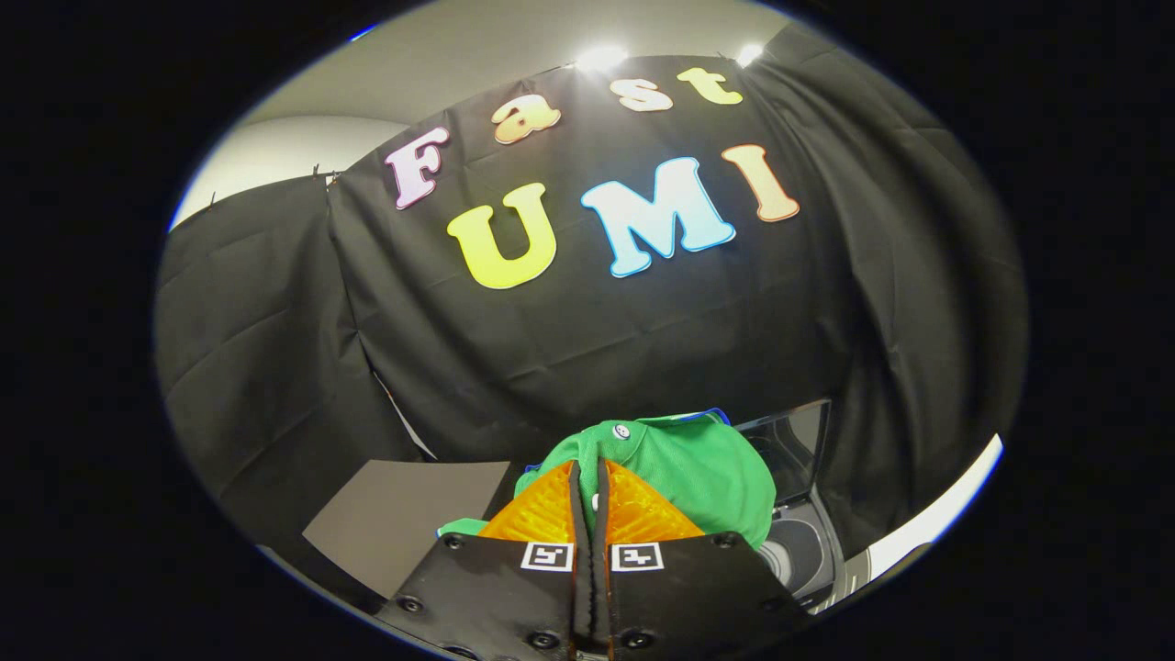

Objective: Put the clothes into the washing machine and then close the washing machine lid.

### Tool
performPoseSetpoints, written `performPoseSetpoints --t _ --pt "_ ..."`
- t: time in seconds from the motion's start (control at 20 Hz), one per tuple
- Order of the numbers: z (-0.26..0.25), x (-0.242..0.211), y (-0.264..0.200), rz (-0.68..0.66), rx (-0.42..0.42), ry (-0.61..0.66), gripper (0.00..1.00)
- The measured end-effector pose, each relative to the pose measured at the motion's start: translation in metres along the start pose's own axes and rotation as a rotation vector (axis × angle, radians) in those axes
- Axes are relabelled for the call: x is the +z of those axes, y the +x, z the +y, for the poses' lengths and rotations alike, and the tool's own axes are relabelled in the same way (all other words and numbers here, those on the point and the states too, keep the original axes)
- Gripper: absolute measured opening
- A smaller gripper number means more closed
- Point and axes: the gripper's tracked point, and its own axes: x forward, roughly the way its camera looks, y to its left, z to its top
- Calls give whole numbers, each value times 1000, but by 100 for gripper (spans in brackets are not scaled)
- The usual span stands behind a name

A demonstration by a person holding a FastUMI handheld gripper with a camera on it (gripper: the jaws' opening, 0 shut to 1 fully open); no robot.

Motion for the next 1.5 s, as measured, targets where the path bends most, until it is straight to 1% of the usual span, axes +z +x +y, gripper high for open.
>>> performPoseSetpoints --t 0.25,0.6,0.9,1.15,1.5 --pt "-34 -13 -5 10 -40 -13 1" --pt "-79 -56 9 83 -110 -60 1" --pt "-102 -95 24 148 -146 -60 1" --pt "-120 -127 29 204 -188 -94 1" --pt "-140 -165 35 276 -241 -92 1"
